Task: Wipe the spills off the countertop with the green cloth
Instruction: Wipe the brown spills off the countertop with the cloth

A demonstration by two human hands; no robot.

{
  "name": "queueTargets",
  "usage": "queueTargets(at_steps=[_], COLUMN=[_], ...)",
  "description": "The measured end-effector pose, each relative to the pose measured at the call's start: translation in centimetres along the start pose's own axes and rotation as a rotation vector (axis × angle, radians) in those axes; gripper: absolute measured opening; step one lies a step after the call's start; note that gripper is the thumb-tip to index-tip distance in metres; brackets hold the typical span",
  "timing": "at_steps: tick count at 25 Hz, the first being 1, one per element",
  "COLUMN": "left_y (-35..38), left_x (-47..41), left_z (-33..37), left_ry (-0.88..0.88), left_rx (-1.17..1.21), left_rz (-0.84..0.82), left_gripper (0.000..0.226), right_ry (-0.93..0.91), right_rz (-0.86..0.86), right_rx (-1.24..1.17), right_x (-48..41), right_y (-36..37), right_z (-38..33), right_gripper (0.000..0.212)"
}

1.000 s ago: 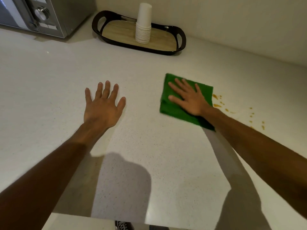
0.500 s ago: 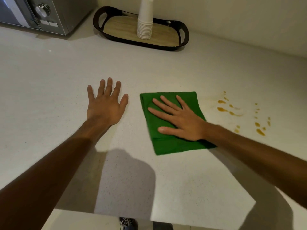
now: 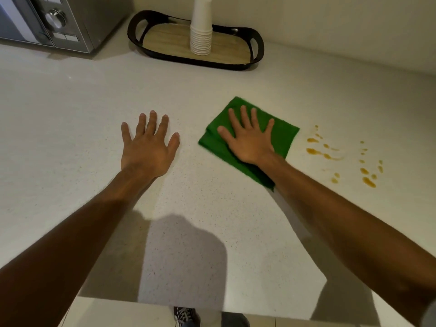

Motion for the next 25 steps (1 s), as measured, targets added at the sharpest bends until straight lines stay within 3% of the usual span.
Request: queueTargets(at_steps=[3,4,5,8,11,13,17,19,21,25], left_y=[-0.2,-0.2,-0.3,-0.4,-1.0,-1.4,-0.9,-0.3,0.1,0.3], left_x=[0.0,0.1,0.1,0.2,-0.1,-0.3,0.1,0.1,0.2,0.3], left_z=[-0.1,0.0,0.1,0.2,0.2,0.8,3.3,4.1,4.4,4.6], left_ry=[-0.012,-0.013,-0.01,-0.014,-0.032,-0.02,0.058,0.068,0.062,0.07], left_rx=[0.002,0.004,0.005,0.0,-0.022,0.004,0.133,0.161,0.123,0.034], left_rz=[-0.005,-0.011,-0.013,-0.038,-0.061,-0.039,0.004,-0.024,-0.041,0.003], left_gripper=[0.073,0.074,0.074,0.074,0.071,0.068,0.066,0.066,0.067,0.07], right_ry=[-0.456,-0.476,-0.38,0.142,0.188,-0.003,-0.609,-0.691,-0.56,0.012], right_rz=[-0.03,-0.032,-0.014,0.004,0.016,0.042,-0.006,-0.055,-0.053,0.032], right_rx=[0.077,0.077,0.055,-0.117,-0.042,0.026,0.13,0.159,0.176,0.024], right_x=[5.1,6.1,6.3,5.6,6.2,7.4,8.8,7.1,3.8,-1.8], right_y=[0.7,0.7,0.6,0.8,1.8,2.2,2.3,1.2,-0.1,-1.6], right_z=[-2.3,-1.8,-1.0,0.3,-2.6,-3.6,-2.2,0.5,3.5,7.7], right_gripper=[0.082,0.081,0.082,0.092,0.096,0.092,0.075,0.072,0.074,0.082])
Point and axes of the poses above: each hand's wrist, its own x-axis away from the middle knuckle, its own y-axis out of the palm, z = x × y, the point moved 7 cm from there along -x, towards the middle knuckle, and after that the axes turned 3 degrees about -z, right-handed, at the moved point
